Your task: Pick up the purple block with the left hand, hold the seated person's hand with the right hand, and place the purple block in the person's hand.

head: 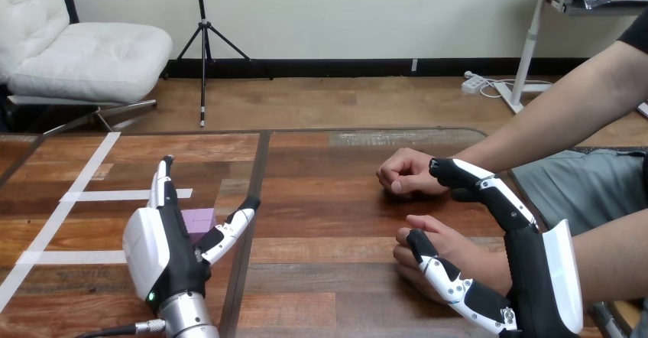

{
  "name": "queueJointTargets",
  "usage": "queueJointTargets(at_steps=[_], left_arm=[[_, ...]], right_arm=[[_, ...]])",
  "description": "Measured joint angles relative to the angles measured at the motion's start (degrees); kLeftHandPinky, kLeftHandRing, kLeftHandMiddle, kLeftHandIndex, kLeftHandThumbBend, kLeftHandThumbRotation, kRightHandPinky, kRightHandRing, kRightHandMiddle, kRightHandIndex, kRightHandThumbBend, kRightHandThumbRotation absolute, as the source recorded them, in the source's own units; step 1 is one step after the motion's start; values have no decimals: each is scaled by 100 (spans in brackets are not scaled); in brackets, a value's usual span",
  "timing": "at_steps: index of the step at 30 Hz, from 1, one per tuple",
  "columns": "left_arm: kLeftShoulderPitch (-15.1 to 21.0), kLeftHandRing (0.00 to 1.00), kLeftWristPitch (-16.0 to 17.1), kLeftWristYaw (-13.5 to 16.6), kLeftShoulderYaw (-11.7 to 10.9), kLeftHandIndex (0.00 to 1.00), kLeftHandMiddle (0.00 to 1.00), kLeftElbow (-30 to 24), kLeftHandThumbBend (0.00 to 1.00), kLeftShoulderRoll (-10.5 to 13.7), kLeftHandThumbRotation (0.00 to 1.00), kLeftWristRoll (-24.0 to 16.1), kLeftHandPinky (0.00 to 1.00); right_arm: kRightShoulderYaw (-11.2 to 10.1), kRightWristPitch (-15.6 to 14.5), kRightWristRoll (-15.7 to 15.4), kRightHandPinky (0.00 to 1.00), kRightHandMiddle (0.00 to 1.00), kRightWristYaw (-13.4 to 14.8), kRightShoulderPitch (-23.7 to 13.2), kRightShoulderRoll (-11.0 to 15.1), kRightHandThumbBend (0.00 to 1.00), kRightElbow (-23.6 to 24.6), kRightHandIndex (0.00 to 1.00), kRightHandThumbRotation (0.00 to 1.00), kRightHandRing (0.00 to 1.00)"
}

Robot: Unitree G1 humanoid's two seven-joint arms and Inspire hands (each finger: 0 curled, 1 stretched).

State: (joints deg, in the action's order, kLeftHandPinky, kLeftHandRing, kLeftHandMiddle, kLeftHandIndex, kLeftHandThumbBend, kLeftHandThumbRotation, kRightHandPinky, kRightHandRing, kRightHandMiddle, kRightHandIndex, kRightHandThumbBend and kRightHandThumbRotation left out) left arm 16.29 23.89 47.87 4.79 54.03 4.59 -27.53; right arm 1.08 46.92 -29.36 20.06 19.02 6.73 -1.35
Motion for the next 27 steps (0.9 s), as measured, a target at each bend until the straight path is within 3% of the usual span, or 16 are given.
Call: queueJointTargets(at_steps=[8, 27], left_arm=[[65, 87, -167, -4, 130, 91, 92, 82, 89, 21, 45, -15, 78], [122, 88, -176, -16, 255, 92, 92, 194, 89, 162, 46, -10, 79]], right_arm=[[4, -51, 2, 68, 75, -43, 5, 0, 47, 41, 75, 20, 74], [2, -101, 2, 68, 75, -45, 6, 1, 47, 150, 75, 21, 74]])
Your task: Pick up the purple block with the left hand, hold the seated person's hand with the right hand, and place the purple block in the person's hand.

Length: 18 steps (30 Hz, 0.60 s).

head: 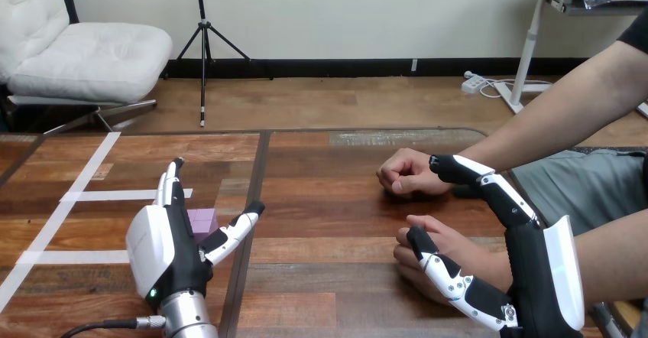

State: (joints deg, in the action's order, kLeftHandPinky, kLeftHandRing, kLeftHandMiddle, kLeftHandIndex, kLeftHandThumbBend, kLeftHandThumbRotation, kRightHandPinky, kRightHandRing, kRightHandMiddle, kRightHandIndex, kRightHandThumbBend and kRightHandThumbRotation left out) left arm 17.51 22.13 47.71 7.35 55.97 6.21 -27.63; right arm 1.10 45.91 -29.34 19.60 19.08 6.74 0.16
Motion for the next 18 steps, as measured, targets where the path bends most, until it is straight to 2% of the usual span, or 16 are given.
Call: queueJointTargets(at_steps=[18], left_arm=[[15, 88, -113, -26, 71, 91, 92, 1, 90, 49, 48, 5, 79]], right_arm=[[1, -61, 14, 69, 75, -88, 40, 0, 46, 9, 75, 22, 75]])
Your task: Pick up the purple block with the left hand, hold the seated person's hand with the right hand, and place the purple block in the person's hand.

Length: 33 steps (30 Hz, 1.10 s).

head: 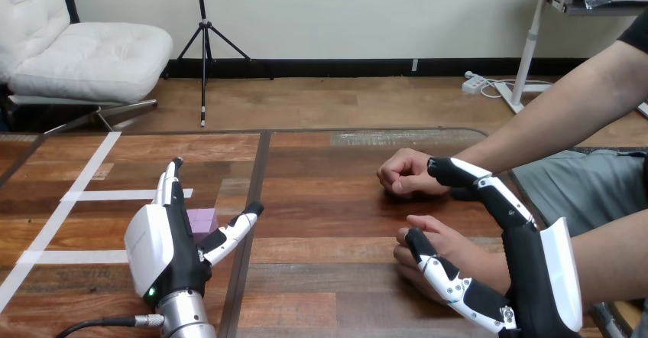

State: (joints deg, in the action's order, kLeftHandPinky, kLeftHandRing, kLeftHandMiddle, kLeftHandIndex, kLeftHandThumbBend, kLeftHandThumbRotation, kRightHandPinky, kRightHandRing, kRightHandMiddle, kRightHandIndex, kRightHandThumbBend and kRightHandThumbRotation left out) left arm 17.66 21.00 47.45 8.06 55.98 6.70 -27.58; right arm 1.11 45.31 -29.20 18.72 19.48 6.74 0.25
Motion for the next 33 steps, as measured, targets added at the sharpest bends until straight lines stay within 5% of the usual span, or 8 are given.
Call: queueJointTargets(at_steps=[33], left_arm=[[67, 87, -521, 430, 110, 91, 90, 126, 87, 156, 51, -249, 79]], right_arm=[[-3, -15, 4, 70, 75, -86, 60, 8, 47, 30, 75, 25, 75]])
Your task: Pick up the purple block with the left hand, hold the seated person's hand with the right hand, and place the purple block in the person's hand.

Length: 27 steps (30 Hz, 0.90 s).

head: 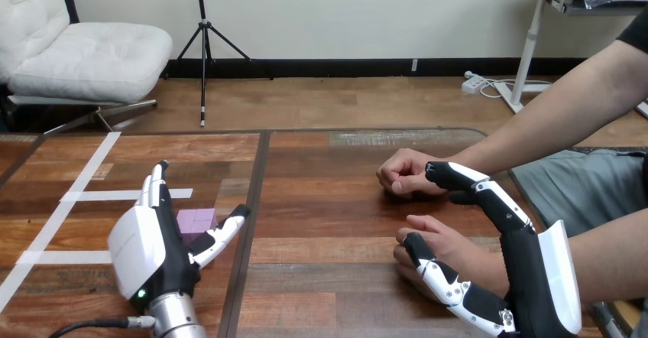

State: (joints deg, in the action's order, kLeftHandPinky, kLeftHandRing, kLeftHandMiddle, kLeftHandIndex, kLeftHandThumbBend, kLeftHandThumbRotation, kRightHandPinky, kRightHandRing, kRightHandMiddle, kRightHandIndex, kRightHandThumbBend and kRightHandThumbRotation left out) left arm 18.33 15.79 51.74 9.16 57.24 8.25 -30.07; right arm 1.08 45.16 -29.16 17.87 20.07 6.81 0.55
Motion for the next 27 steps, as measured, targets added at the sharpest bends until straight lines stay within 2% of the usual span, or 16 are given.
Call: queueJointTargets(at_steps=[14, 27], left_arm=[[88, 86, -539, 50, 135, 88, 88, 91, 86, 120, 49, -106, 79], [221, 84, -592, -86, 169, 86, 86, 142, 87, 144, 53, -106, 78]], right_arm=[[0, -85, 3, 70, 75, -45, 10, 1, 47, 176, 75, 24, 75], [0, -128, 3, 70, 76, -86, 27, 1, 47, 185, 75, 24, 76]])
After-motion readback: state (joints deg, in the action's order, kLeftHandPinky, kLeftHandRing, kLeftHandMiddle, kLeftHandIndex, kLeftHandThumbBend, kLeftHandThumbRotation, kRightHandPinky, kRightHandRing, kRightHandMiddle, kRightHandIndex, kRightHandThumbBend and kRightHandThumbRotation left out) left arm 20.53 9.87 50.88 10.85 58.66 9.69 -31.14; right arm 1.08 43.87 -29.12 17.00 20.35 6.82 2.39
